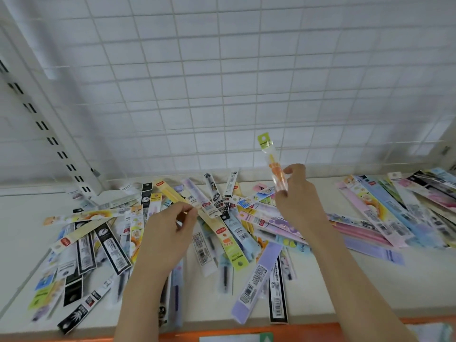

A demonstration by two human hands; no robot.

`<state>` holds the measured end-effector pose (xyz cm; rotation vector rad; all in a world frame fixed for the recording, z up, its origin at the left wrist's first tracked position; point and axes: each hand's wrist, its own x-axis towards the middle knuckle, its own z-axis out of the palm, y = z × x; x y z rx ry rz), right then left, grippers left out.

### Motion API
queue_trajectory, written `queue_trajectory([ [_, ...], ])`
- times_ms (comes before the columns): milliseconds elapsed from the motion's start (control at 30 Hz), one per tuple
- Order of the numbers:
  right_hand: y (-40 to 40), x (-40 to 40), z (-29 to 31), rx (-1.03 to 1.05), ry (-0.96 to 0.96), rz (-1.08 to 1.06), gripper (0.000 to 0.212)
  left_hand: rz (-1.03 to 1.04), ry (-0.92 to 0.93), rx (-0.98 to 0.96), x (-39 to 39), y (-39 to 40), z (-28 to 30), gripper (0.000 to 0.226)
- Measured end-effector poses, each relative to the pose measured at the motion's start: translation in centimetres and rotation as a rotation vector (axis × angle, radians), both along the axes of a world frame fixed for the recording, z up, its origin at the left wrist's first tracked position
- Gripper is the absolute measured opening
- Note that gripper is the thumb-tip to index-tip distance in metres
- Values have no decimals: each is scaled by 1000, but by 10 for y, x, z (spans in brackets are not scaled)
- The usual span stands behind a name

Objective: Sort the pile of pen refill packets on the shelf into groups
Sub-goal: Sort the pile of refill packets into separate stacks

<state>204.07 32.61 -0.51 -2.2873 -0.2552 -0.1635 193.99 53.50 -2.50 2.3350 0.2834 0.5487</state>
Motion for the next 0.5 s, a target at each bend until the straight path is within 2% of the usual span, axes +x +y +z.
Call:
queue_trajectory([
  [100,3,15,3,21,-4,-55,21,12,10,-14,-7,1,1,12],
  [167,8,25,2,-70,7,-31,12,20,9,-39,-11,1,2,13],
  [333,17,46,-12,-520,97,132,37,50,30,-2,-19,6,2,12],
  [400,19,50,-17,-641,118,160,35,64,50,-4,-21,10,1,13],
  [500,18,52,-17,-703,121,155,28,71,83,30,-22,13,0,13],
])
